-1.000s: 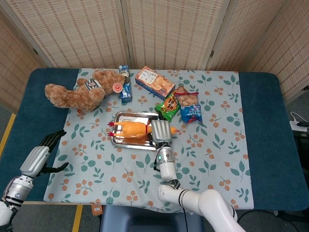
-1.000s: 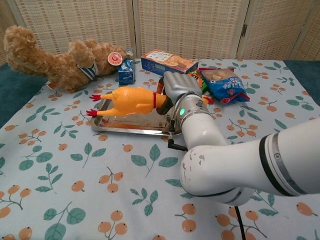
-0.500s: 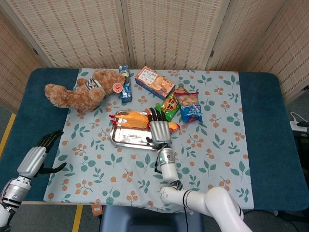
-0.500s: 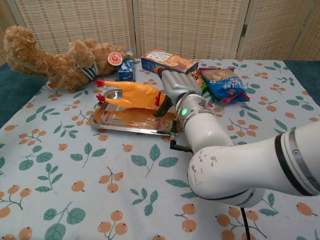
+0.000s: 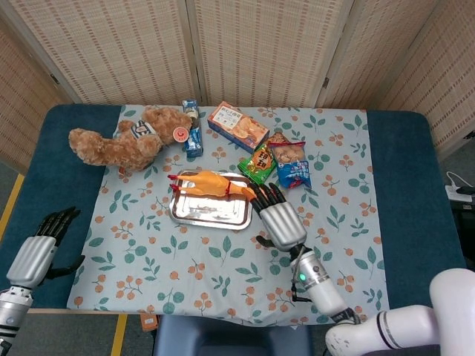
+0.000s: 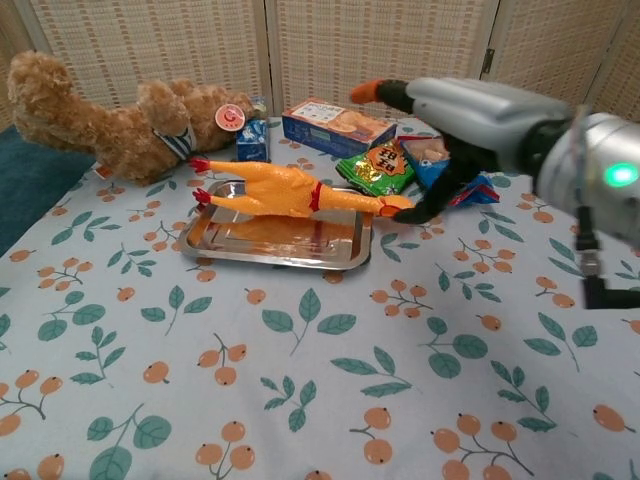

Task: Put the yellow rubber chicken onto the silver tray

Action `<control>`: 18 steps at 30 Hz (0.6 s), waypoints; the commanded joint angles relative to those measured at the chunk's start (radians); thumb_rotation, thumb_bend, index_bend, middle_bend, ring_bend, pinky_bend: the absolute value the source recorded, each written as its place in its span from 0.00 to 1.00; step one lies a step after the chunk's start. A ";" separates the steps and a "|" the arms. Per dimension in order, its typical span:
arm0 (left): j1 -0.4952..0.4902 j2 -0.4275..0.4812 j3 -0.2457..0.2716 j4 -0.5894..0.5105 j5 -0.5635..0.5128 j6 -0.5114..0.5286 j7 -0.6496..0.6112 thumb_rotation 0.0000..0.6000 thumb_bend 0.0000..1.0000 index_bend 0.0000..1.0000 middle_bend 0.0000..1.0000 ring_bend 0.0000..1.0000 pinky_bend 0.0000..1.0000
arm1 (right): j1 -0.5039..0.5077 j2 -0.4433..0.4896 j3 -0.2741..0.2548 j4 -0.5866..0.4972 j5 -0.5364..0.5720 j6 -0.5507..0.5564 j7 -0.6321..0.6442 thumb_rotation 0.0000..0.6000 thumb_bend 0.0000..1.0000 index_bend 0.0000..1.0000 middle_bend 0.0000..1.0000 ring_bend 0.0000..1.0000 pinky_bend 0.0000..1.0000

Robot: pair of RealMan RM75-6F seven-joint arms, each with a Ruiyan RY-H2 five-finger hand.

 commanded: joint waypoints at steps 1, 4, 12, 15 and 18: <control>0.071 0.021 0.000 -0.049 0.013 0.129 0.121 1.00 0.31 0.00 0.00 0.00 0.00 | -0.187 0.217 -0.229 -0.139 -0.252 0.145 -0.118 1.00 0.13 0.00 0.00 0.00 0.00; 0.124 0.004 0.005 -0.044 0.010 0.203 0.147 1.00 0.33 0.00 0.00 0.00 0.00 | -0.280 0.255 -0.309 -0.108 -0.349 0.204 -0.104 1.00 0.13 0.00 0.00 0.00 0.00; 0.213 -0.084 0.047 0.082 0.006 0.252 0.147 1.00 0.37 0.00 0.00 0.00 0.00 | -0.531 0.298 -0.391 0.026 -0.500 0.378 0.011 1.00 0.13 0.00 0.00 0.00 0.00; 0.209 -0.084 0.056 0.089 0.026 0.235 0.182 1.00 0.38 0.00 0.00 0.00 0.00 | -0.607 0.274 -0.367 0.123 -0.522 0.431 0.081 1.00 0.13 0.00 0.00 0.00 0.00; 0.207 -0.067 0.065 0.075 0.031 0.210 0.193 1.00 0.38 0.00 0.00 0.00 0.00 | -0.657 0.266 -0.333 0.204 -0.501 0.440 0.166 1.00 0.13 0.00 0.00 0.00 0.00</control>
